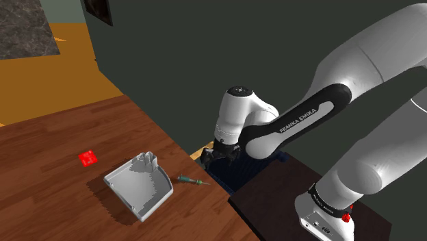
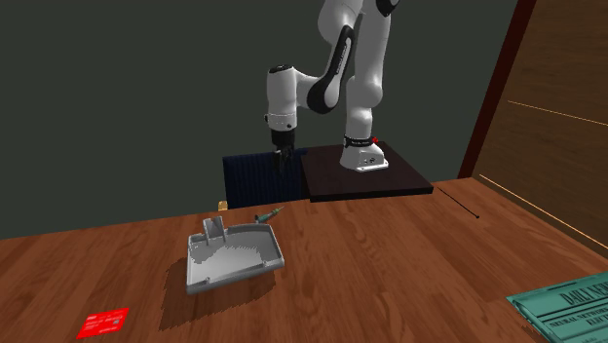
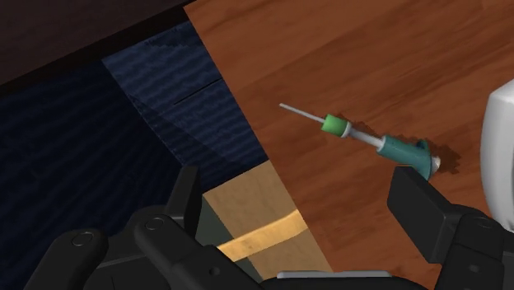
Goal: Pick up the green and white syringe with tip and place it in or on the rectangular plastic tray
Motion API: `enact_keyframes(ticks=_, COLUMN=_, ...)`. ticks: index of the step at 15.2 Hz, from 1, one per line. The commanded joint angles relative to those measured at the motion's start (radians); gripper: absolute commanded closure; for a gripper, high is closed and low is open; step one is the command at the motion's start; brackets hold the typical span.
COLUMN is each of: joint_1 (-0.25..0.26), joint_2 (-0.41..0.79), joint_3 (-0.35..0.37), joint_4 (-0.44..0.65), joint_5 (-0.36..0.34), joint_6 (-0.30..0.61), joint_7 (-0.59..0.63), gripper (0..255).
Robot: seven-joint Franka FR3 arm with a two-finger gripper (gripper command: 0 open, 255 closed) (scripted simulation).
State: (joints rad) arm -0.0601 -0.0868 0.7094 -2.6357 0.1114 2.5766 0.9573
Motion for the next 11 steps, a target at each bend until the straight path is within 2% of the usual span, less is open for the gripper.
enact_keyframes(ticks=1, joint_1=-0.002, joint_2=0.011, joint_3=0.003, joint_4=-0.002, joint_5=-0.011, joint_6=0.012, joint_7=0.009, gripper=0)
enact_keyframes(ticks=7, joint_1=-0.002, joint_2=0.010, joint_3=0.003, joint_4=-0.002, joint_5=-0.010, joint_6=0.012, joint_7=0.009, gripper=0)
enact_keyframes(ticks=8, joint_1=-0.002, joint_2=0.010, joint_3=0.003, joint_4=-0.002, joint_5=-0.010, joint_6=0.012, joint_7=0.009, gripper=255)
enact_keyframes(ticks=11, joint_1=-0.002, joint_2=0.010, joint_3=0.003, joint_4=-0.002, joint_5=-0.010, joint_6=0.012, joint_7=0.009, gripper=255)
